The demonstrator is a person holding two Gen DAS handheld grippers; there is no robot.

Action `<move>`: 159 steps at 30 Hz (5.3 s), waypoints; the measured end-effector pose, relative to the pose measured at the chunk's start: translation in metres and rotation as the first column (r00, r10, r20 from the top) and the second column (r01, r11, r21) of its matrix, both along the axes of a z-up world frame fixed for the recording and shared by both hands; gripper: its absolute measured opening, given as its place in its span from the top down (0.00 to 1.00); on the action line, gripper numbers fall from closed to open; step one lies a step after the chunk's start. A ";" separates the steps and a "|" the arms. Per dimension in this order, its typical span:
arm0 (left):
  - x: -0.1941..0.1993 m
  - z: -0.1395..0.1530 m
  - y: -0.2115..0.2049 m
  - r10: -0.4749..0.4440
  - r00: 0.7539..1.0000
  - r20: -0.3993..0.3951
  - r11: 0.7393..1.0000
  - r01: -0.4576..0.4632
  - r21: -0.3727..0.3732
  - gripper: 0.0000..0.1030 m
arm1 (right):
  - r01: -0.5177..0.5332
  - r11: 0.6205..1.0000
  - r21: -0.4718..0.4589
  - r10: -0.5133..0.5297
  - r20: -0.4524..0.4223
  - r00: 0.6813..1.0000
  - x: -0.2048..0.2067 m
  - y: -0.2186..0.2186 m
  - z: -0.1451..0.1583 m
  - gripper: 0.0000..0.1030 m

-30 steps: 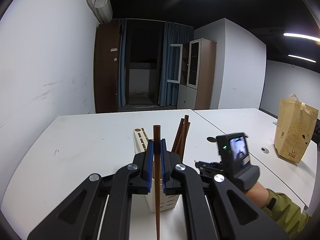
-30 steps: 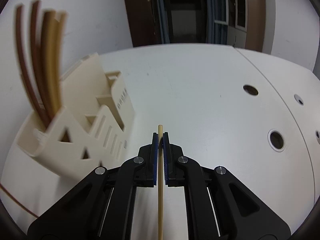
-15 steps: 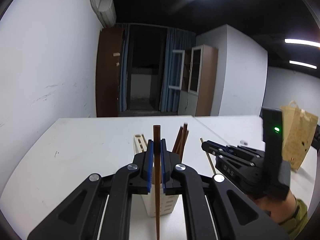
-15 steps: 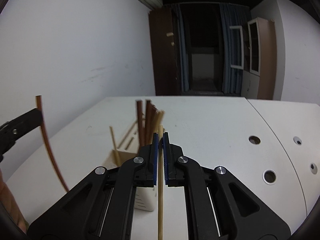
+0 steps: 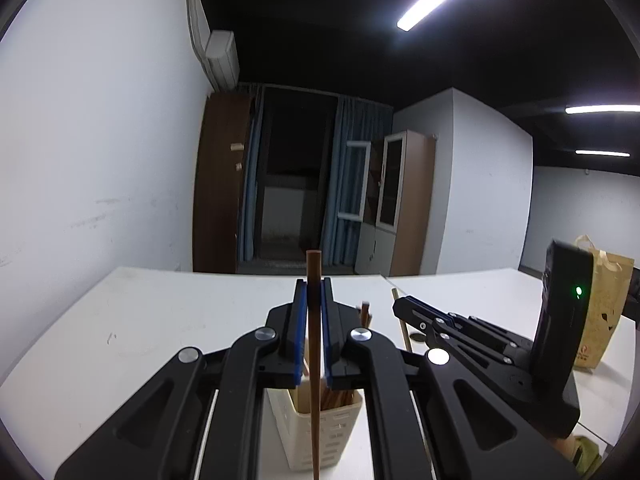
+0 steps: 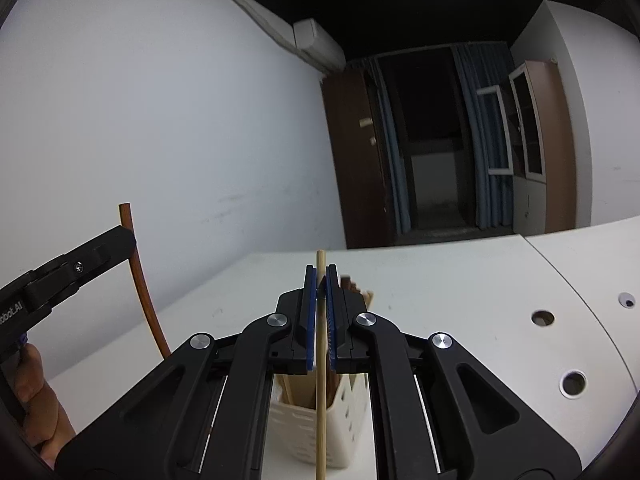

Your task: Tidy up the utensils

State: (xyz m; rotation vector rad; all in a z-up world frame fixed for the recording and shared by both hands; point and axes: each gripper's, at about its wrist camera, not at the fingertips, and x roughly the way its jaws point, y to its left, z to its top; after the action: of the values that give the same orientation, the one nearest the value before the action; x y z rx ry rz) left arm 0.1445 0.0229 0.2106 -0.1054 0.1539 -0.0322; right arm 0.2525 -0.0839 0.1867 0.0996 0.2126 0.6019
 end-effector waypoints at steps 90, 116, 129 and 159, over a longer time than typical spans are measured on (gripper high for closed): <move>0.055 -0.070 0.013 -0.028 0.998 -0.058 0.999 0.031 0.040 0.70 | -0.026 1.000 -0.016 0.027 0.077 0.997 -0.001 0.004 -0.079 0.87; -0.014 -0.118 0.014 -0.012 0.983 -0.181 1.000 0.014 0.011 0.42 | 0.008 0.991 -0.134 -0.020 -0.089 0.996 -0.052 -0.037 -0.103 0.50; -0.048 -0.147 0.005 0.001 0.976 -0.218 0.998 0.011 0.054 0.17 | -0.009 0.978 -0.208 -0.019 -0.133 0.991 -0.095 -0.061 -0.136 0.26; -0.053 -0.162 0.003 0.061 0.967 -0.247 0.995 -0.039 0.091 0.05 | -0.047 0.975 -0.218 0.022 -0.117 0.993 -0.105 -0.060 -0.142 0.08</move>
State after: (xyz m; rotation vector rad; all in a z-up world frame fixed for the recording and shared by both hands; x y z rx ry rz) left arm 0.0915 0.0255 0.0487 -0.0274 0.4041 0.0385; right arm 0.1470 -0.1441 0.0442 -0.0852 0.3911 0.6042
